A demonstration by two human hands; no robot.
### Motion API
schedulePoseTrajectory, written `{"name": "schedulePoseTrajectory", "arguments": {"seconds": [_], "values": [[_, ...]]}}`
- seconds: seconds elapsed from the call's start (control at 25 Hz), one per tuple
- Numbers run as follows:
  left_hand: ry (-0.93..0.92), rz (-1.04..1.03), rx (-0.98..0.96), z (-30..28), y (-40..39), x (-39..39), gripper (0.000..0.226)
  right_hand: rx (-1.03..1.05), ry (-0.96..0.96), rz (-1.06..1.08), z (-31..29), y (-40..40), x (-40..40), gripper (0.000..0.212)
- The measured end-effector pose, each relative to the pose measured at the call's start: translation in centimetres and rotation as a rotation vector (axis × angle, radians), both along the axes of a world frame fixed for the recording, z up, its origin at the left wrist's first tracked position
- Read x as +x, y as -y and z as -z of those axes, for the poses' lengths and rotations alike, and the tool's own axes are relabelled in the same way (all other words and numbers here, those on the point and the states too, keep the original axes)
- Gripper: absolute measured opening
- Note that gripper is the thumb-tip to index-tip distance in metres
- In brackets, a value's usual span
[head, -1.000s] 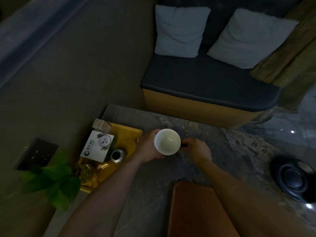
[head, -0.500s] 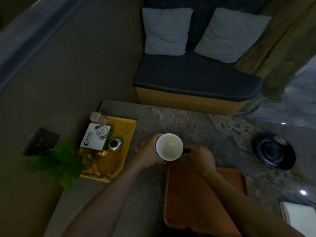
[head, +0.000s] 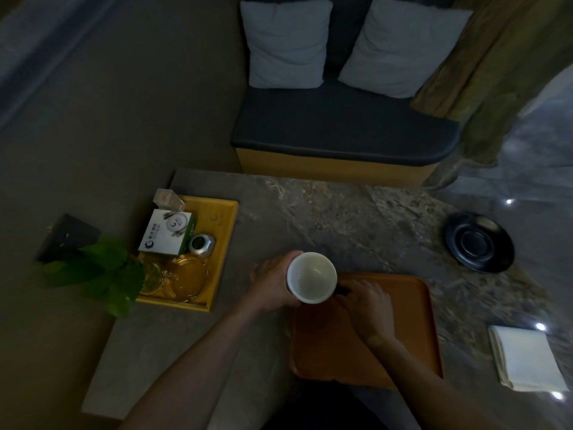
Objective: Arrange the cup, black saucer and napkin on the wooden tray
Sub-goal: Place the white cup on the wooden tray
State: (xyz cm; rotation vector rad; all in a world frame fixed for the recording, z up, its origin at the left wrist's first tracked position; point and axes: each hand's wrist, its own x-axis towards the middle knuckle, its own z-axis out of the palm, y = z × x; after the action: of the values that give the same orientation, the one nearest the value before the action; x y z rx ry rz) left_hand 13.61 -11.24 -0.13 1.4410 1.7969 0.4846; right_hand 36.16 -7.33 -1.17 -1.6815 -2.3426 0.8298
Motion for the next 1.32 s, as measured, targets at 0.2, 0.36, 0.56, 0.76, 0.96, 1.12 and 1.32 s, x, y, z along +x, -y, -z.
{"name": "schedulePoseTrajectory", "arguments": {"seconds": [0.2,0.36,0.56,0.76,0.96,1.12,1.32], "values": [[-0.045,0.073,-0.089,-0.3,-0.1,0.2,0.106,-0.034,0.018,0.069,-0.2,1.4,0.3,0.021],[-0.057,0.085,-0.129,-0.2,-0.2,0.3,0.105,-0.053,0.013,0.093,-0.2,1.8,0.3,0.023],[-0.035,0.081,-0.112,0.0,0.0,0.5,0.103,-0.063,0.045,0.086,-0.1,2.2,0.3,0.023],[0.006,0.063,-0.141,0.3,0.0,0.8,0.105,-0.080,0.039,0.077,0.0,2.2,0.6,0.023],[0.071,-0.074,-0.132,1.4,1.3,2.3,0.106,-0.193,0.042,0.033,-0.3,2.1,0.9,0.026],[0.163,-0.308,-0.077,1.9,4.0,4.2,0.089,-0.238,0.135,-0.017,-0.3,2.5,2.6,0.030],[-0.024,-0.426,-0.181,2.4,6.9,7.1,0.071,-0.210,0.298,-0.110,-0.8,3.7,6.3,0.041]]}}
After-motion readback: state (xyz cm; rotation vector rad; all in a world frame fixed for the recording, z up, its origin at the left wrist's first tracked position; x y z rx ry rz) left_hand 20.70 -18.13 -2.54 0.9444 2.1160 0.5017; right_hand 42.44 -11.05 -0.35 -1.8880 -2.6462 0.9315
